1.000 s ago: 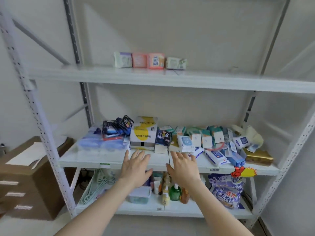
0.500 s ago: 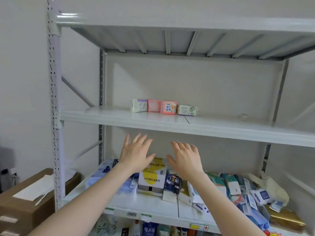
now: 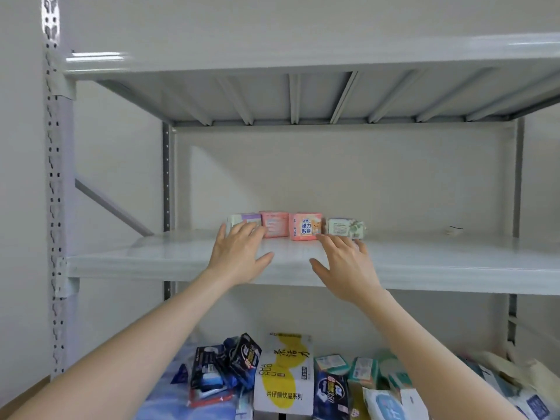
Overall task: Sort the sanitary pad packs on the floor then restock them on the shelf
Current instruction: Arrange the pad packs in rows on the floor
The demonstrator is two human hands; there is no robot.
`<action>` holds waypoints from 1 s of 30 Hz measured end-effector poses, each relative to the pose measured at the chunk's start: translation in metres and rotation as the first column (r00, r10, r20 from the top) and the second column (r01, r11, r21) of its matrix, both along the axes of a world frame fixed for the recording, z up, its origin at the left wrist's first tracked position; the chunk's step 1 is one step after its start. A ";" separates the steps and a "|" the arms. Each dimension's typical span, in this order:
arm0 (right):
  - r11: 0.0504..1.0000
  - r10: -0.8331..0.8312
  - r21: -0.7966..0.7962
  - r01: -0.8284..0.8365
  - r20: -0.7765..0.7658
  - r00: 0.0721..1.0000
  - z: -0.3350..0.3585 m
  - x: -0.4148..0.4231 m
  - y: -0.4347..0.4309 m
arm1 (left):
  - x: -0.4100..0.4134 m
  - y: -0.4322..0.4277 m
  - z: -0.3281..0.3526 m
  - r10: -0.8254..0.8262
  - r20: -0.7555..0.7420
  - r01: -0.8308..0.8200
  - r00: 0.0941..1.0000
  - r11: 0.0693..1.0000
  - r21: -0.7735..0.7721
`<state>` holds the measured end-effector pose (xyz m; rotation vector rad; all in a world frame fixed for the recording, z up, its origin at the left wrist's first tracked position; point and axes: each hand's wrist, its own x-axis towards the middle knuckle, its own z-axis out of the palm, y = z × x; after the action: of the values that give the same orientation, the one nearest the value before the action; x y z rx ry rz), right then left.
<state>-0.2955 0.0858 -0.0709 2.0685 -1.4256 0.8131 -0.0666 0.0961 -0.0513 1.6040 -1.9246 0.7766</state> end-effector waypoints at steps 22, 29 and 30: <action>0.996 -0.089 0.031 0.085 0.167 0.982 0.103 -0.082 -0.267 | 0.034 -0.233 0.071 0.058 -0.136 -0.066 0.989 0.996 -0.052; 0.975 -0.167 0.183 0.129 0.211 0.963 0.095 -0.089 -0.345 | 0.082 -0.290 0.049 0.145 -0.297 -0.139 0.944 0.989 0.043; 0.969 -0.177 0.209 0.133 0.213 0.961 0.091 -0.089 -0.353 | 0.085 -0.295 0.046 0.148 -0.331 -0.140 0.932 0.989 0.048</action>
<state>-0.3843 -0.2673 0.0199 2.0183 -1.8338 0.9038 0.0188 -0.1987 -0.0052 1.7779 -1.5938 0.4980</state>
